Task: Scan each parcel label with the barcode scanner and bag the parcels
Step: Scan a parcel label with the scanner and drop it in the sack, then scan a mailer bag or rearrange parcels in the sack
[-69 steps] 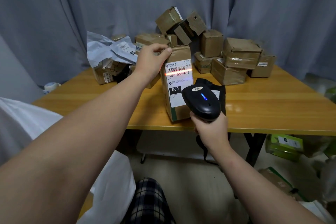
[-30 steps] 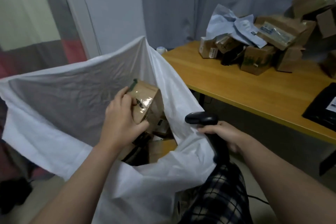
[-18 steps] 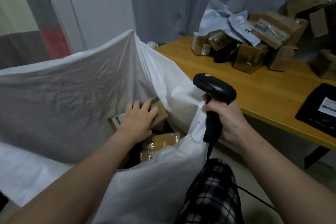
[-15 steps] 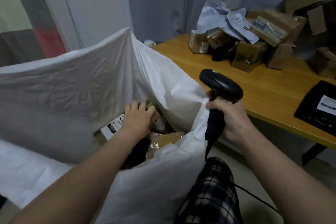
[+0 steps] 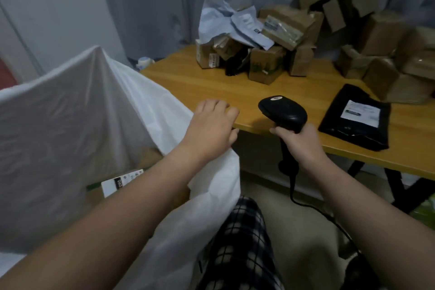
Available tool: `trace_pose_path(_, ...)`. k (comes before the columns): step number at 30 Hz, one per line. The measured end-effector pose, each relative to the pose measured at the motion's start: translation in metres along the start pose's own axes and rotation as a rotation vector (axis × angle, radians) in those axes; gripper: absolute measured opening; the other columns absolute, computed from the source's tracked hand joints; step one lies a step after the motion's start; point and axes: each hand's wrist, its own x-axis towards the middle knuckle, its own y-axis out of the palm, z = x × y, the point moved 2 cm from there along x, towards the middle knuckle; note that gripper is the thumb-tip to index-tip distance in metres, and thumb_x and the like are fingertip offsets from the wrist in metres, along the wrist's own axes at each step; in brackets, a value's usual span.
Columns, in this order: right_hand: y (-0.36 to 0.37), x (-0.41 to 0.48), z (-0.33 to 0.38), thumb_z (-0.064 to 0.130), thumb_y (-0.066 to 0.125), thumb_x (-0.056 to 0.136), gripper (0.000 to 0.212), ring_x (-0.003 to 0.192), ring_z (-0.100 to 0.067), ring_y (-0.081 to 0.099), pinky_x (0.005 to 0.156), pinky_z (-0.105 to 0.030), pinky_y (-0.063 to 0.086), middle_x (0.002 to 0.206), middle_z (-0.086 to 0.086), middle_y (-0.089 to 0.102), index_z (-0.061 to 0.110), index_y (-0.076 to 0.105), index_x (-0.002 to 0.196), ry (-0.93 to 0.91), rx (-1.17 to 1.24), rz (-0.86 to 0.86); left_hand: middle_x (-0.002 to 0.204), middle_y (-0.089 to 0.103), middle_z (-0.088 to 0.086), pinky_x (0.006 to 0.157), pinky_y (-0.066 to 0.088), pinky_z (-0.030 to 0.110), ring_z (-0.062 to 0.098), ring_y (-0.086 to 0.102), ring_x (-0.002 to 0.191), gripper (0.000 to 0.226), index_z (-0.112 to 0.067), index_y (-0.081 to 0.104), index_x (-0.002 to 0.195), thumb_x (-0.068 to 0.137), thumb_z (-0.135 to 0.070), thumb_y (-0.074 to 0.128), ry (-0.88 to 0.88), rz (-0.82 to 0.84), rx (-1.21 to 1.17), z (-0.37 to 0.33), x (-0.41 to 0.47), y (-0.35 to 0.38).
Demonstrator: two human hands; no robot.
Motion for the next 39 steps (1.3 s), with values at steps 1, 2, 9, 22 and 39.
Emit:
trace_pose_path(1, -0.017, -0.001, -0.002, 0.017, 0.074, 0.083, 0.011, 0.088, -0.023, 0.061, 0.083, -0.04, 0.049, 0.087, -0.01, 0.066, 0.011, 0.066, 0.089, -0.042, -0.042, -0.07, 0.125, 0.055, 0.009, 0.101, 0.033, 0.041, 0.03, 0.045, 0.12, 0.039, -0.016, 0.054, 0.125, 0.093, -0.038, 0.053, 0.044, -0.001, -0.015, -0.014, 0.01, 0.002)
trace_pose_path(2, -0.036, -0.002, -0.006, 0.021, 0.076, 0.081, 0.011, 0.094, -0.025, 0.061, 0.092, -0.045, 0.046, 0.086, -0.004, 0.066, 0.017, 0.067, 0.088, -0.082, -0.083, -0.153, 0.122, 0.056, 0.01, 0.1, 0.034, 0.041, 0.031, 0.047, 0.118, 0.039, -0.015, 0.055, 0.124, 0.092, -0.037, 0.054, 0.083, -0.004, -0.034, -0.03, 0.02, 0.004)
trace_pose_path(9, -0.153, 0.003, -0.043, 0.029, 0.074, 0.082, 0.013, 0.09, -0.02, 0.061, 0.093, -0.041, 0.048, 0.079, 0.006, 0.062, 0.023, 0.063, 0.079, 0.036, -0.087, -0.422, 0.133, 0.048, 0.004, 0.105, 0.029, 0.036, 0.025, 0.041, 0.126, 0.044, -0.021, 0.044, 0.135, 0.096, -0.042, 0.046, 0.236, 0.089, -0.172, -0.133, 0.078, 0.029)
trace_pose_path(22, -0.192, 0.033, -0.068, 0.03, 0.072, 0.083, 0.022, 0.102, -0.023, 0.063, 0.098, -0.042, 0.048, 0.104, -0.003, 0.07, 0.018, 0.065, 0.101, 0.362, 0.331, -0.503, 0.111, 0.063, 0.014, 0.086, 0.048, 0.038, 0.031, 0.06, 0.101, 0.046, -0.004, 0.057, 0.106, 0.094, -0.048, 0.054, -0.411, 0.6, -1.087, -0.185, 0.197, 0.083)
trace_pose_path(39, -0.174, 0.005, -0.053, 0.016, 0.077, 0.081, 0.012, 0.068, 0.01, 0.059, 0.066, -0.011, 0.046, 0.071, 0.015, 0.065, 0.023, 0.067, 0.083, -0.092, 0.122, -0.556, 0.095, 0.071, 0.001, 0.065, 0.056, 0.024, 0.014, 0.069, 0.084, 0.015, -0.013, 0.062, 0.101, 0.089, -0.006, 0.066, -0.595, 0.096, -1.791, -0.168, 0.153, 0.062)
